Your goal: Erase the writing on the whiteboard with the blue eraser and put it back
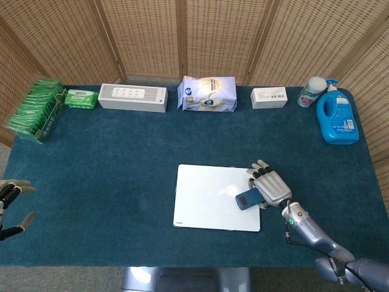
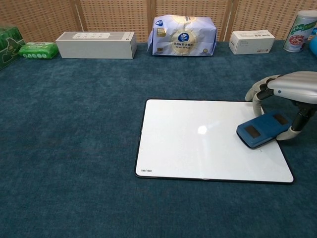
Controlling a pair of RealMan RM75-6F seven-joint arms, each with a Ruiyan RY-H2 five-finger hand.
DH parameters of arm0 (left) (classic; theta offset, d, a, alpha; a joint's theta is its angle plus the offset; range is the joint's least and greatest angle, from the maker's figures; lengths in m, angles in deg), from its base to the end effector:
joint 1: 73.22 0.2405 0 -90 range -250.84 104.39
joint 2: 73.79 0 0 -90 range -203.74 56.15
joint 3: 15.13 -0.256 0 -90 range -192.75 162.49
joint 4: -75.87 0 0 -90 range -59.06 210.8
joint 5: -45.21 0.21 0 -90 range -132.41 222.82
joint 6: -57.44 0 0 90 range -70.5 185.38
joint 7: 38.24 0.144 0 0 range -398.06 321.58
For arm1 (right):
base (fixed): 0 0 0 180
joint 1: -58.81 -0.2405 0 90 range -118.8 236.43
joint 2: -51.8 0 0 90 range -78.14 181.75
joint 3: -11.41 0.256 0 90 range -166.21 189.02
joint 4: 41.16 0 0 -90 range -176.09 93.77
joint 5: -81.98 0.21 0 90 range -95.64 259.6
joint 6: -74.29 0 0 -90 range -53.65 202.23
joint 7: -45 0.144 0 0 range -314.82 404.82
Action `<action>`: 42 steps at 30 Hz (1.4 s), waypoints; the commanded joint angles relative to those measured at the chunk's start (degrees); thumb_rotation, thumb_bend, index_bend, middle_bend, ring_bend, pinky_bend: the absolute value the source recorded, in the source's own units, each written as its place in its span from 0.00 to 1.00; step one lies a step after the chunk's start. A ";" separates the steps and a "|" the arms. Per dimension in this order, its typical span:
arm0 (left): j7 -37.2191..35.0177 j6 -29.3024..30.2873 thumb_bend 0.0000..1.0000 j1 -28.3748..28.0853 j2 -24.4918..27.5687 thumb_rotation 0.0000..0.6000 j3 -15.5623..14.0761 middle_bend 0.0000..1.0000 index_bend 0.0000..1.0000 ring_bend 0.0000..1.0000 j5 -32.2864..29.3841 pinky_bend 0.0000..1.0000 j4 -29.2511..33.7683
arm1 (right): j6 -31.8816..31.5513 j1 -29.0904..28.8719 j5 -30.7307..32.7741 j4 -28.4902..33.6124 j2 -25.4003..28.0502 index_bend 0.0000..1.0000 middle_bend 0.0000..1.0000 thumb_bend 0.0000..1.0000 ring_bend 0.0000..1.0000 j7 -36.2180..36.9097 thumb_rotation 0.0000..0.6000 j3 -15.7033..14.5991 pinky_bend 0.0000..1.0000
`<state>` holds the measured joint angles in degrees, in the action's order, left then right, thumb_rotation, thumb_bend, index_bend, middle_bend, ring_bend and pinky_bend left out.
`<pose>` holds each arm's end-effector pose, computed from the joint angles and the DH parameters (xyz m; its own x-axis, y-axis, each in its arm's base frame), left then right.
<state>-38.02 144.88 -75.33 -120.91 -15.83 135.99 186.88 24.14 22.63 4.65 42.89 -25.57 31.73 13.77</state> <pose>-0.2622 0.1511 0.2118 0.3776 0.0421 0.9250 0.9256 -0.0436 -0.3759 -0.2262 -0.3142 0.0223 0.6343 -0.3142 0.7064 -0.7545 -0.4510 0.4768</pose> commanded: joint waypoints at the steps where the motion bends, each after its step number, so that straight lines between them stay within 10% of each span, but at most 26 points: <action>1: -0.05 0.10 0.36 0.08 0.05 1.00 -0.02 0.30 0.35 0.25 0.05 0.20 -0.02 | 0.67 -0.69 0.26 0.00 0.10 0.86 0.19 0.15 0.00 0.09 1.00 0.55 0.00; 42: -0.82 -1.22 0.36 -0.94 -0.65 1.00 0.41 0.30 0.35 0.25 0.31 0.20 -0.85 | -5.62 4.66 0.75 6.85 0.19 0.86 0.20 0.15 0.00 -4.86 1.00 -3.71 0.00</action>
<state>-38.84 143.66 -76.26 -121.56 -15.43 136.30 186.03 18.56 27.26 5.45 49.69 -25.34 26.91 10.09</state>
